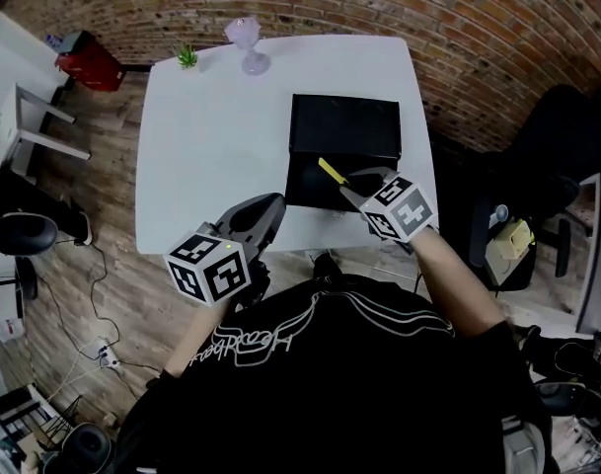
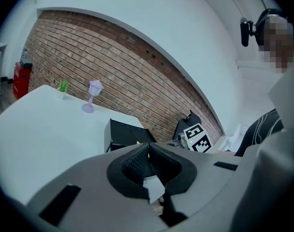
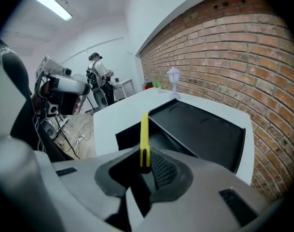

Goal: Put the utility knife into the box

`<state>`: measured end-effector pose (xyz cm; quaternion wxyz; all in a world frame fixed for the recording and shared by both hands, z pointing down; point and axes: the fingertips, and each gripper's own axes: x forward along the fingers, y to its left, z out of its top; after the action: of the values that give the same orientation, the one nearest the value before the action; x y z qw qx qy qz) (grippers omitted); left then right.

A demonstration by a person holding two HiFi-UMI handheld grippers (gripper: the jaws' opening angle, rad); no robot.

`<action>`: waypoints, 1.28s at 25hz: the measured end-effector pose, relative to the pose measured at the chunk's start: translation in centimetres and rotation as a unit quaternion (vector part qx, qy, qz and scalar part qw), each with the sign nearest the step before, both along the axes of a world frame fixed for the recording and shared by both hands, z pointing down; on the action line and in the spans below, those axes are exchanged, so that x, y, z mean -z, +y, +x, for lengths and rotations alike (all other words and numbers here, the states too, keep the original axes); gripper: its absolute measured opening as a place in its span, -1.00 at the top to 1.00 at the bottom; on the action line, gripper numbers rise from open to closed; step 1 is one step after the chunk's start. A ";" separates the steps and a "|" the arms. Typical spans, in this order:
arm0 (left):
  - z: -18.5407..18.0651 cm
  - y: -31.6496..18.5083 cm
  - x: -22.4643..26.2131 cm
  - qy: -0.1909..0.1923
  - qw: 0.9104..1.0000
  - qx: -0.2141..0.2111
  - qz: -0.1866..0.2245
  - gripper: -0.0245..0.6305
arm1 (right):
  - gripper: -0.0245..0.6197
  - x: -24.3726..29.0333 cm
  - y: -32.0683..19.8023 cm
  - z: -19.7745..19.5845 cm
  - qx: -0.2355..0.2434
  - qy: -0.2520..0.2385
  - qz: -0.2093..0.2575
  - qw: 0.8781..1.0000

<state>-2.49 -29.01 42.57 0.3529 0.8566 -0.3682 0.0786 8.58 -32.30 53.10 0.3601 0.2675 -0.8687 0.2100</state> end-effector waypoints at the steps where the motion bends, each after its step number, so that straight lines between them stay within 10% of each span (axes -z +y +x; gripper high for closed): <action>1: -0.3 -0.2 0.0 -0.001 1.000 0.003 0.000 0.83 | 0.70 -0.5 -0.2 -0.2 0.005 0.006 -0.005 1.000; 32: -4.5 -2.3 -0.6 -0.013 0.999 0.042 0.006 0.83 | 0.70 -9.1 -1.9 0.0 0.056 0.205 -0.040 0.976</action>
<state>-6.98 -31.36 43.15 0.3459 0.8414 -0.4088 0.0726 8.55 -34.25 62.15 0.5519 0.2408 -0.7811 0.1653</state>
